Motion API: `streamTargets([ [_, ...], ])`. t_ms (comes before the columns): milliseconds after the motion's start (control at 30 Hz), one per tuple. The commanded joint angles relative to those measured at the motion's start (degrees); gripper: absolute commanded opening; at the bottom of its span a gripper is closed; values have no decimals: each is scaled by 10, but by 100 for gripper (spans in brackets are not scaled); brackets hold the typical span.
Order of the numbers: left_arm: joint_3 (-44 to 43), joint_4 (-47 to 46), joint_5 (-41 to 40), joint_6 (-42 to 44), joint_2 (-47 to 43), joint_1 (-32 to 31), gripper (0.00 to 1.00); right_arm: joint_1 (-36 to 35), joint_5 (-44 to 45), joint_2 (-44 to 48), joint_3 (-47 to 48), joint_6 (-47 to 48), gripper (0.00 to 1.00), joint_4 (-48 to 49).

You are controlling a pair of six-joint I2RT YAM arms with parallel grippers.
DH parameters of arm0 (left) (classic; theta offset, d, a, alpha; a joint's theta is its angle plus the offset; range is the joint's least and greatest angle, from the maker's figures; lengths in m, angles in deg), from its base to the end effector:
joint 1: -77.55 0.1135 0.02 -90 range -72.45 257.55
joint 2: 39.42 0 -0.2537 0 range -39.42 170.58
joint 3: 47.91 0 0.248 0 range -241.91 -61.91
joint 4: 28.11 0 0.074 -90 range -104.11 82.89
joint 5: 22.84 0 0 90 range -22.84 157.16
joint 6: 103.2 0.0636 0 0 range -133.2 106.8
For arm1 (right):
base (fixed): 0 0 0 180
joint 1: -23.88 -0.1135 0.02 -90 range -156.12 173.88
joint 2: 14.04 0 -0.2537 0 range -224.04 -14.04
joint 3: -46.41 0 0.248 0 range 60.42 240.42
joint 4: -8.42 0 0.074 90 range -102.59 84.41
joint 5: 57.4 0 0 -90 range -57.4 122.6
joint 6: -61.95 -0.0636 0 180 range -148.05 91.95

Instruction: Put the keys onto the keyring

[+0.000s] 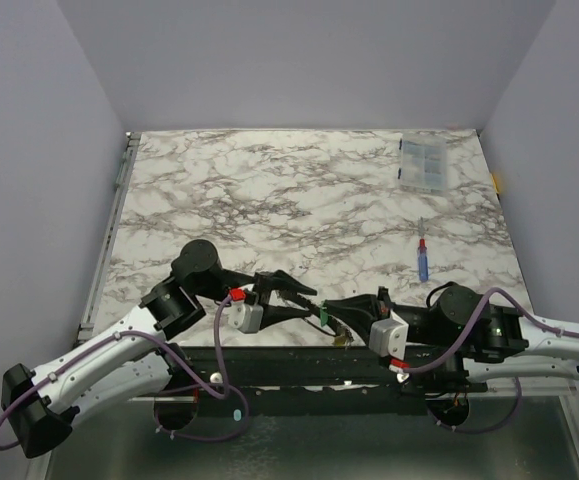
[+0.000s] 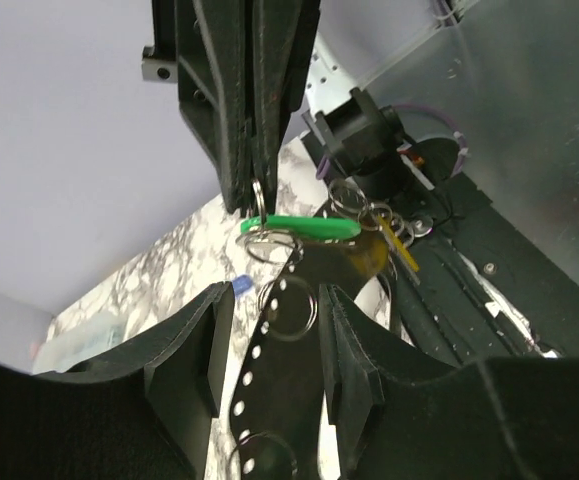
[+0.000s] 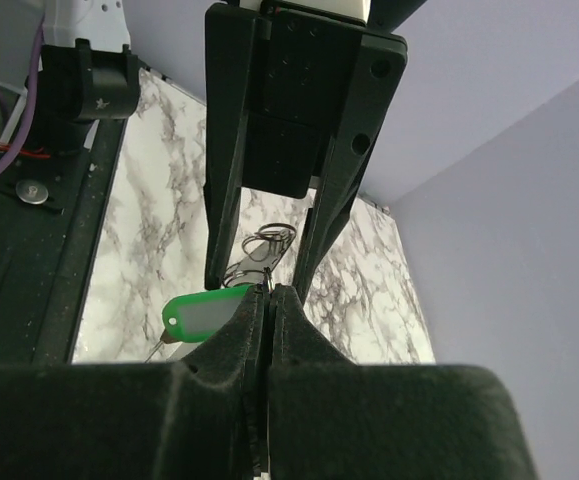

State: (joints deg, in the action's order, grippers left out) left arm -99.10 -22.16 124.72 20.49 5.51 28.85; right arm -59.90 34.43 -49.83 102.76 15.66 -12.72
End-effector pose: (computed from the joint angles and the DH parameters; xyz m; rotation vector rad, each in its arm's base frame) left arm 0.0884 -0.1819 0.3203 1.5573 0.5635 -0.9799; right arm 0.0220 0.1827 0.3476 -1.4281 0.7327 0.5202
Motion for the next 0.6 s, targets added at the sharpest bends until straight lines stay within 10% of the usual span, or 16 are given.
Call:
streamTargets([
  [0,-15,-21,40,-5,19,-22,46,-1,-13,14,2,-9,1,2],
  [567,-11,-39,53,31,89,-62,38,0,-15,21,-10,-32,1,9],
])
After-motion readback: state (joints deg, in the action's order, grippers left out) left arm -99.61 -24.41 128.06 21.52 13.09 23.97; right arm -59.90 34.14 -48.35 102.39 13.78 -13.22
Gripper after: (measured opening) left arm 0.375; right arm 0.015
